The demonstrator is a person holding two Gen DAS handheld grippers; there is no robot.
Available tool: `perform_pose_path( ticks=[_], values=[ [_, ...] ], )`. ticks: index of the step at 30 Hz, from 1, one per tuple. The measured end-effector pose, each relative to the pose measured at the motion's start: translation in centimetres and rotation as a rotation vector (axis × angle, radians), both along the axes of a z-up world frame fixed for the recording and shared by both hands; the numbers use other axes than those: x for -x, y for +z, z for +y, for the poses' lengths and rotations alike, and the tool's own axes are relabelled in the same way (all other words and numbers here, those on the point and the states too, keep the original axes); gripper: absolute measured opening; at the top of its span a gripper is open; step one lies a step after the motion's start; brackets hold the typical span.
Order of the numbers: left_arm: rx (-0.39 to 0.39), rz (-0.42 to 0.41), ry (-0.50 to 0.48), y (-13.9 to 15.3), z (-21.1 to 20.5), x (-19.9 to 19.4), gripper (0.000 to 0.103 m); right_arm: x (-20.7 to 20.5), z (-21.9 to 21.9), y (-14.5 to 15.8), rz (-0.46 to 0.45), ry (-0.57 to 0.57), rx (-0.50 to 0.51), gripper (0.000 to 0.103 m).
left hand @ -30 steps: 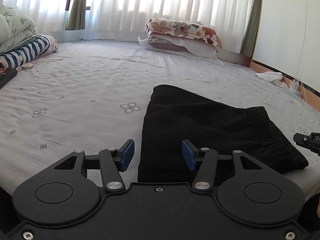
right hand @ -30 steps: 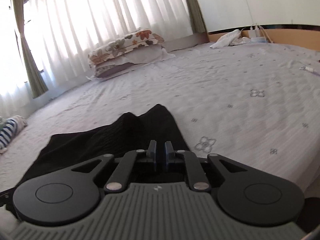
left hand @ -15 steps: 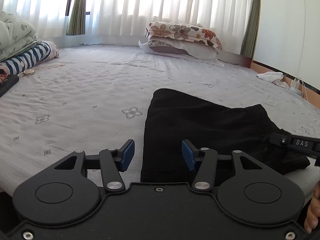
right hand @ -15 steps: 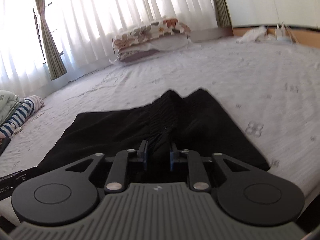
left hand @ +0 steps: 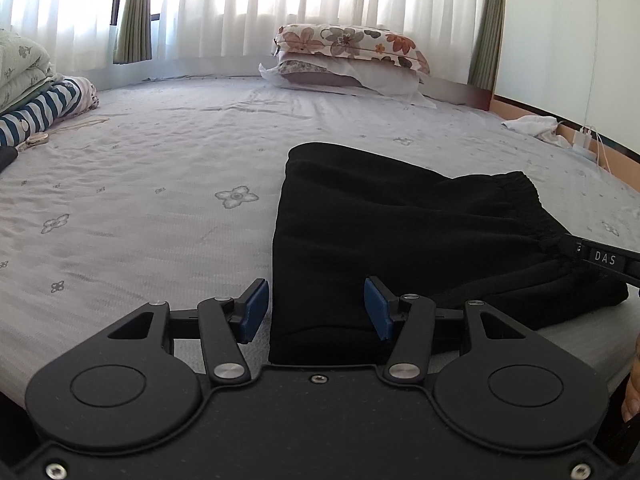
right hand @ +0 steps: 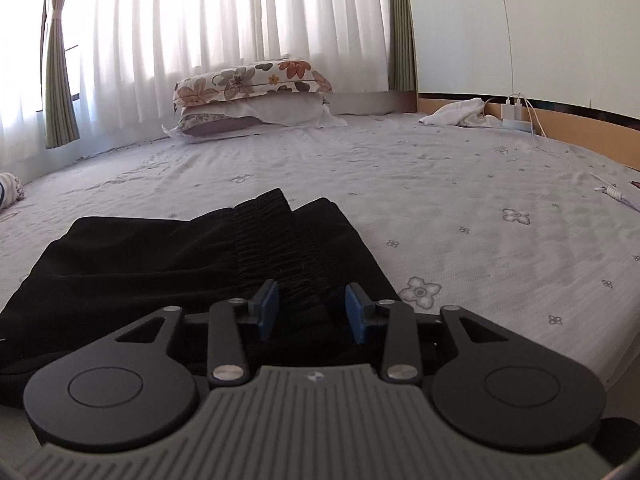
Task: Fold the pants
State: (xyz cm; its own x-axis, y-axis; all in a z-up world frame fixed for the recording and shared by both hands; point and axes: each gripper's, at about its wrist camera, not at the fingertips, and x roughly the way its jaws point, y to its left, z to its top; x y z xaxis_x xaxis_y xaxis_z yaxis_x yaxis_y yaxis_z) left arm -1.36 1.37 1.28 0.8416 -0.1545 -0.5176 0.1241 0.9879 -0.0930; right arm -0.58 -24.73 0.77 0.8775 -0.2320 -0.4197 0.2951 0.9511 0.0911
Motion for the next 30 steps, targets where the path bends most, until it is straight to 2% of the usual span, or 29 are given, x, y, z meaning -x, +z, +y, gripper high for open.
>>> perform_pose_path(
  ticks=[2, 4, 6, 8, 10, 14, 17, 19, 22, 24, 30],
  values=[
    [0.01, 0.004, 0.003, 0.0, 0.1, -0.1, 0.051, -1.0, -0.8, 0.1, 0.02, 0.016, -0.051, 0.064],
    [0.012, 0.005, 0.006, -0.1, 0.3, -0.2, 0.051, -2.3, -1.7, -0.1, 0.059, 0.064, -0.122, 0.073],
    [0.014, 0.005, 0.009, -0.2, 0.3, -0.2, 0.051, -3.8, -3.0, -0.3, 0.09, 0.143, -0.251, 0.081],
    [0.02, 0.006, 0.01, -0.2, 0.4, -0.2, 0.051, -4.5, -3.5, -0.1, 0.101, 0.156, -0.286, 0.081],
    [0.024, 0.008, 0.013, -0.3, 0.4, -0.2, 0.051, -5.2, -3.4, -0.1, 0.129, 0.179, -0.266, 0.08],
    [0.019, 0.01, 0.019, -0.2, 0.3, -0.3, 0.051, -4.9, -1.2, -0.1, 0.154, 0.213, -0.146, 0.063],
    [0.014, 0.012, 0.013, 0.0, 0.2, -0.3, 0.051, -3.6, -0.8, 0.4, 0.108, 0.2, -0.141, 0.053],
    [0.009, 0.015, 0.005, 0.2, 0.1, -0.3, 0.051, -2.7, -0.5, 0.9, 0.066, 0.166, -0.102, 0.045],
    [-0.007, 0.0, 0.001, 0.9, -0.2, 0.0, 0.051, -1.7, 0.5, 2.0, 0.024, 0.115, 0.024, 0.021],
    [-0.017, -0.026, -0.01, 1.4, -0.5, 0.2, 0.051, -1.3, 0.9, 2.3, 0.019, 0.099, 0.088, 0.02],
    [0.001, -0.042, -0.037, 2.3, -1.0, 0.4, 0.051, -1.3, -0.1, 1.1, 0.068, 0.028, 0.114, 0.019]
  ],
)
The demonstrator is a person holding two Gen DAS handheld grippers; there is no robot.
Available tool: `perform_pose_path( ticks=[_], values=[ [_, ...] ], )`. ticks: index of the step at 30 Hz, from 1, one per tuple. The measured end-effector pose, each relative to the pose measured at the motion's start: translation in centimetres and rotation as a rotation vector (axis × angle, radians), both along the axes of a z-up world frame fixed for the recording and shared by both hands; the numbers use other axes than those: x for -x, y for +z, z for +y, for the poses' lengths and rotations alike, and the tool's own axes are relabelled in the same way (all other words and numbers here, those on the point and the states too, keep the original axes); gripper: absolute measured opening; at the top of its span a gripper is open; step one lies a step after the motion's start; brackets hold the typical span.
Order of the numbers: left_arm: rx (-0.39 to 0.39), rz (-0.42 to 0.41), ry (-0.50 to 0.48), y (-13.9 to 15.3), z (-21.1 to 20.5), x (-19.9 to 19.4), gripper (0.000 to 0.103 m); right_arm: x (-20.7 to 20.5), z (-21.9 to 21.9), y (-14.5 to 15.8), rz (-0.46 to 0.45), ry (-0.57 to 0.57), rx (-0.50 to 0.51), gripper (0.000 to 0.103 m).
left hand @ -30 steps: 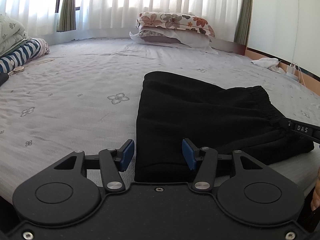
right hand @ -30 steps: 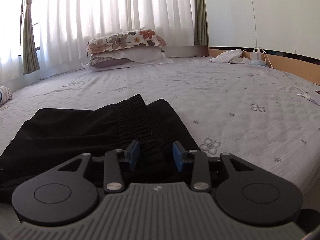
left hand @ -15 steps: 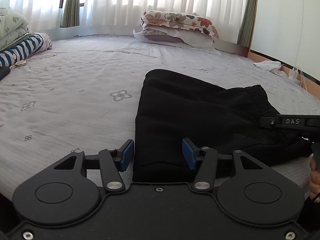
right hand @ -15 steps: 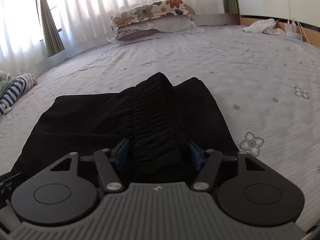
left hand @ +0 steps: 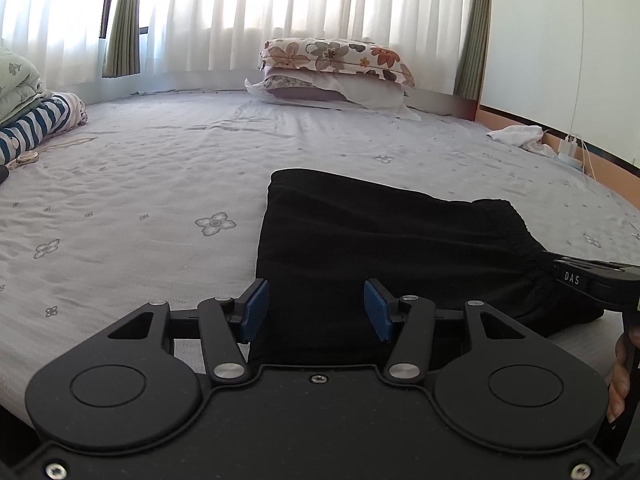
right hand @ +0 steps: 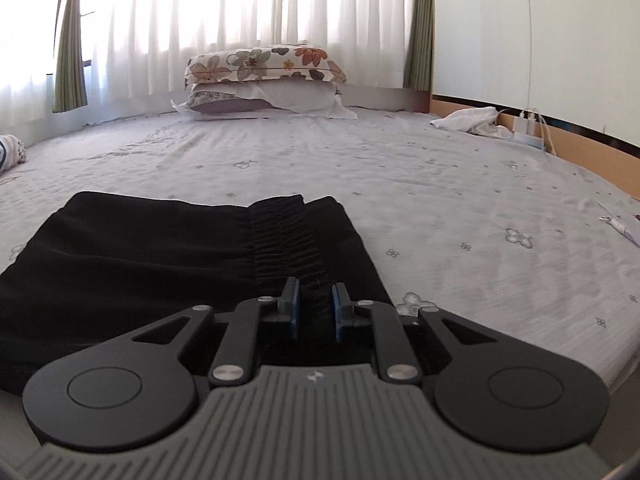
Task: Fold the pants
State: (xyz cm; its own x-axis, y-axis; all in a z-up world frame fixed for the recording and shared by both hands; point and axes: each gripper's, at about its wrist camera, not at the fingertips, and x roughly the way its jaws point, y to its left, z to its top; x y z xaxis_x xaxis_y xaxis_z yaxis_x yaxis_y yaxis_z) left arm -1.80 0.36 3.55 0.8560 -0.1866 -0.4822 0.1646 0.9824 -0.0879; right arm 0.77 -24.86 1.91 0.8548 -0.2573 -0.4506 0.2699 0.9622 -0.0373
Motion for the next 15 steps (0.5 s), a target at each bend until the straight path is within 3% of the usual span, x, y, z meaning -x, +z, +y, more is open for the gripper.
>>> perform_pose_path(
  ticks=[1, 3, 5, 8, 11, 15],
  values=[
    [-0.002, -0.001, -0.001, 0.1, 0.0, 0.0, 0.051, 0.1, 0.1, 0.0, 0.0, -0.016, 0.032, 0.018],
    [-0.005, -0.002, -0.004, 0.2, 0.0, 0.0, 0.051, 0.2, 0.1, -0.1, 0.007, -0.055, 0.099, 0.006],
    [-0.013, 0.009, -0.004, -0.1, -0.1, -0.1, 0.051, 0.1, -0.8, -0.4, 0.03, -0.1, 0.118, 0.006],
    [-0.034, 0.038, 0.007, -1.0, -0.1, -0.3, 0.051, 0.6, -3.4, -0.9, 0.042, -0.131, -0.015, 0.008],
    [-0.073, 0.042, 0.006, -1.9, -0.5, -0.1, 0.051, 1.7, -4.1, -0.3, -0.019, -0.146, -0.072, 0.02],
    [-0.129, 0.022, -0.003, -2.2, -1.4, 0.4, 0.051, 2.0, -2.9, 1.2, -0.122, -0.037, -0.123, 0.024]
  ],
)
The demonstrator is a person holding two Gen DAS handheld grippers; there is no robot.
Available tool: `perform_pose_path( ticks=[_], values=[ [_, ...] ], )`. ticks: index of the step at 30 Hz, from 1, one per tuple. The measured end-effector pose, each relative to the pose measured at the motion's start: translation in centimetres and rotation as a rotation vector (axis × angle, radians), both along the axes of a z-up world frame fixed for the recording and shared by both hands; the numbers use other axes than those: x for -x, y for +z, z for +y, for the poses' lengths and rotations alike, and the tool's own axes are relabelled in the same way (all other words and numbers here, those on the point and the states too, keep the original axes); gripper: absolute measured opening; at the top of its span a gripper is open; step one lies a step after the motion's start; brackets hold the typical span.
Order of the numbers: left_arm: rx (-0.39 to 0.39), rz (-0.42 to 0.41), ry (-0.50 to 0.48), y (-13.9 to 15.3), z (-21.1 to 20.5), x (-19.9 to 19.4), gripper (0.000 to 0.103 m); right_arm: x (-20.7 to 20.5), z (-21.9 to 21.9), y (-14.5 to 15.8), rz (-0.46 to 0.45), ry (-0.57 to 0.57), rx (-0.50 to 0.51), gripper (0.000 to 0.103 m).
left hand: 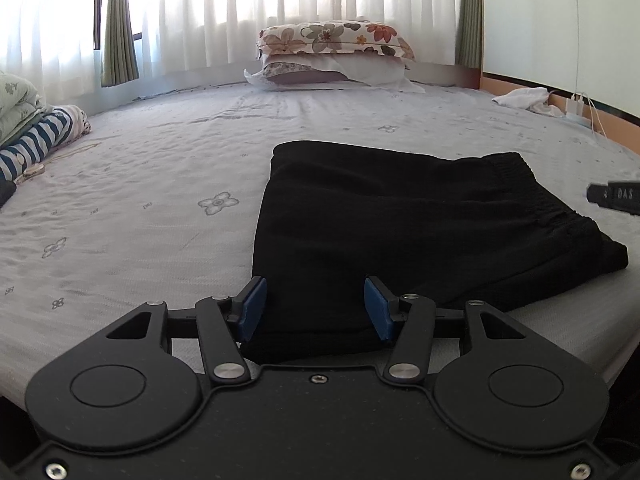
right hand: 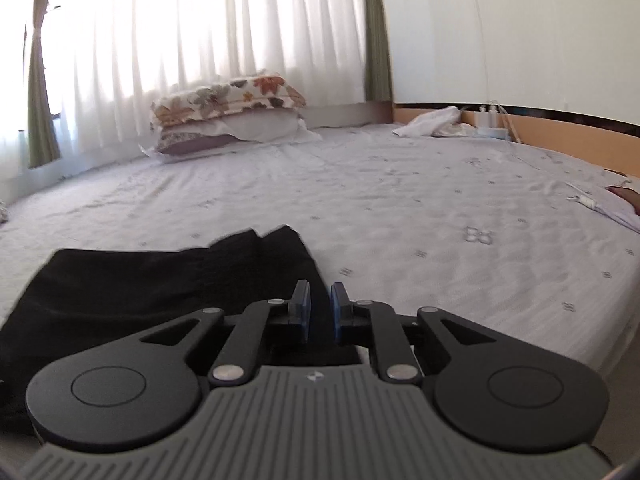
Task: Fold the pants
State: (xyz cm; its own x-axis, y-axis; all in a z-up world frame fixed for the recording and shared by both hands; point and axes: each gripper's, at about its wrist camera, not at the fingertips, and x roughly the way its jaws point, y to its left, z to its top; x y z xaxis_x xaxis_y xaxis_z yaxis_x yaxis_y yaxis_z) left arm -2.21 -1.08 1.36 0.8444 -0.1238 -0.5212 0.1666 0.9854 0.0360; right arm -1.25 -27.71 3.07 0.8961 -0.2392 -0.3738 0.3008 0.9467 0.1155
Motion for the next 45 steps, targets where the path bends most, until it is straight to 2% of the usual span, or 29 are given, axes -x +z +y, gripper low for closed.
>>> perform_pose_path(
  ticks=[1, 2, 5, 7, 9, 10, 14, 19, 26, 28, 29, 30, 33, 36, 37, 39, 45],
  values=[
    [-0.007, -0.001, 0.001, 0.0, -0.2, 0.0, 0.051, -0.2, 0.6, 0.3, -0.018, 0.044, -0.008, 0.03],
    [-0.009, -0.001, 0.003, -0.1, -0.2, 0.0, 0.051, -0.7, 1.5, 0.6, -0.031, 0.103, -0.011, 0.046],
    [-0.004, 0.006, 0.008, -0.1, -0.2, 0.0, 0.051, -2.1, 3.7, -0.1, -0.034, 0.274, -0.033, 0.052],
    [-0.009, 0.009, 0.009, 0.0, -0.3, 0.1, 0.051, -3.3, 4.6, -1.2, 0.019, 0.323, -0.05, 0.052],
    [-0.017, 0.013, 0.007, 0.0, -0.4, 0.1, 0.052, -4.1, 5.2, -2.6, 0.087, 0.303, -0.004, 0.047],
    [-0.018, 0.017, 0.004, 0.1, -0.4, -0.1, 0.052, -4.0, 5.4, -3.0, 0.084, 0.298, 0.041, 0.046],
    [-0.006, 0.023, -0.01, 0.1, -0.6, -0.4, 0.055, -3.4, 7.4, -3.4, 0.101, 0.225, 0.306, 0.045],
    [-0.019, 0.021, -0.043, 0.0, -1.3, -0.3, 0.055, -3.0, 7.2, -3.9, 0.099, 0.178, 0.351, 0.045],
    [-0.021, 0.023, -0.041, 0.0, -1.4, -0.2, 0.056, -2.8, 6.7, -3.7, 0.087, 0.193, 0.317, 0.048],
    [-0.024, 0.03, -0.042, 0.2, -1.3, -0.2, 0.056, -2.2, 6.2, -3.0, 0.077, 0.225, 0.257, 0.058],
    [-0.023, 0.035, -0.043, 0.3, -1.2, -0.3, 0.058, -1.8, 5.9, -2.4, 0.064, 0.248, 0.213, 0.068],
    [-0.018, 0.042, -0.041, 0.5, -1.2, -0.3, 0.062, -1.2, 5.8, -1.9, 0.047, 0.258, 0.187, 0.075],
    [0.015, 0.078, -0.02, 1.0, -0.7, -0.2, 0.077, 0.7, 6.2, -0.7, 0.032, 0.241, 0.201, 0.078],
    [0.056, 0.101, -0.02, 1.6, -0.2, 0.5, 0.086, 2.7, 6.1, 0.0, 0.052, 0.235, 0.164, 0.085],
    [0.06, 0.108, -0.023, 1.7, -0.1, 0.8, 0.087, 3.4, 6.0, 0.1, 0.066, 0.235, 0.147, 0.085],
    [0.042, 0.122, -0.02, 1.7, -0.3, 1.3, 0.096, 4.5, 5.7, 0.0, 0.097, 0.223, 0.128, 0.088],
    [-0.01, 0.198, 0.0, 0.2, -0.7, 2.3, 0.102, 6.2, 4.7, -1.5, 0.191, 0.175, 0.081, 0.09]
  ],
)
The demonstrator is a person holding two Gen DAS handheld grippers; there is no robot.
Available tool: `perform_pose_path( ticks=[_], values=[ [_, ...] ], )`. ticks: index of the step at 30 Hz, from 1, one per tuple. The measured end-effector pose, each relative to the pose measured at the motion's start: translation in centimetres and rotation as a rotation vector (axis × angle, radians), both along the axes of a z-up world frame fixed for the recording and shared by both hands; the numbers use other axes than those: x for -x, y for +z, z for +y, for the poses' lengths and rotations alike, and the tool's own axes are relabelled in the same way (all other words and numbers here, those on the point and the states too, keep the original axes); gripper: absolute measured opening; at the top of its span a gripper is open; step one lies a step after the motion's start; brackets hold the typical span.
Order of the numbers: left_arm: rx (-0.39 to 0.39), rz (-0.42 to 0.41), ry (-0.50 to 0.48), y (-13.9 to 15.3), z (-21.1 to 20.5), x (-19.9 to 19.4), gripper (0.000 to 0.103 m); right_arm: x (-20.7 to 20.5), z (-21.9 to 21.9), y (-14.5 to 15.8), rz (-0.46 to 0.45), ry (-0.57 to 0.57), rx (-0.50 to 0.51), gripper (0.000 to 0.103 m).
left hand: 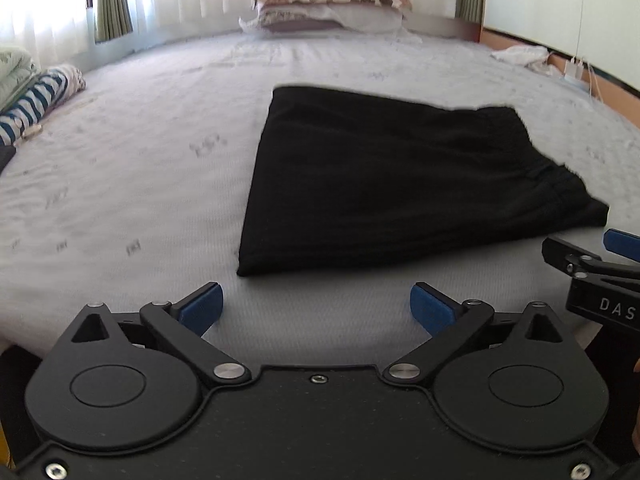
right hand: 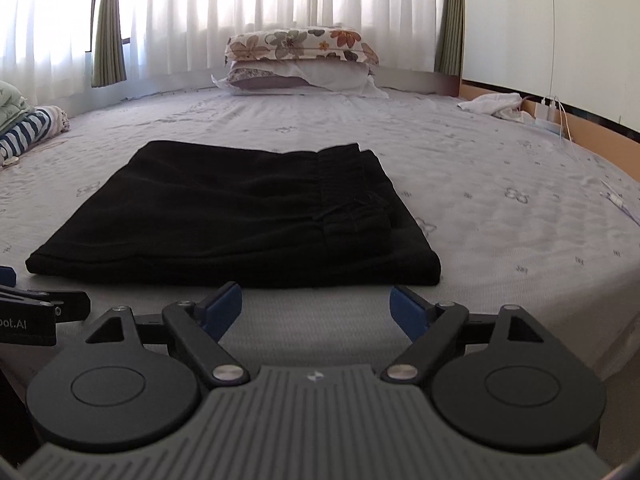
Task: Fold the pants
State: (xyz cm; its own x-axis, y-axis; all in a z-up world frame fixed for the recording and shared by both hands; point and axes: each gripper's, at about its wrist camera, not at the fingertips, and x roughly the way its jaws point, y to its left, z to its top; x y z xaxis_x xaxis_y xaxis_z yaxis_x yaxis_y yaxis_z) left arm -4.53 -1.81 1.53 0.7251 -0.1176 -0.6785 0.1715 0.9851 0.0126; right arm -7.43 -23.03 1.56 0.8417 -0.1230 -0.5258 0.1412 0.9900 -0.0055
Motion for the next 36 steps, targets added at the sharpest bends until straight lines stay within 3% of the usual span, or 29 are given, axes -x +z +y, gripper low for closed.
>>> perform_pose_path(
  ticks=[7, 36],
  values=[
    [0.015, 0.006, 0.013, -0.3, -0.1, -0.1, 0.103, -0.4, 0.3, -0.9, 0.031, 0.031, 0.002, 0.103],
    [0.008, -0.003, 0.039, -0.6, -0.4, -0.3, 0.103, -1.4, 0.9, -1.4, 0.064, 0.043, 0.012, 0.103]
  ],
)
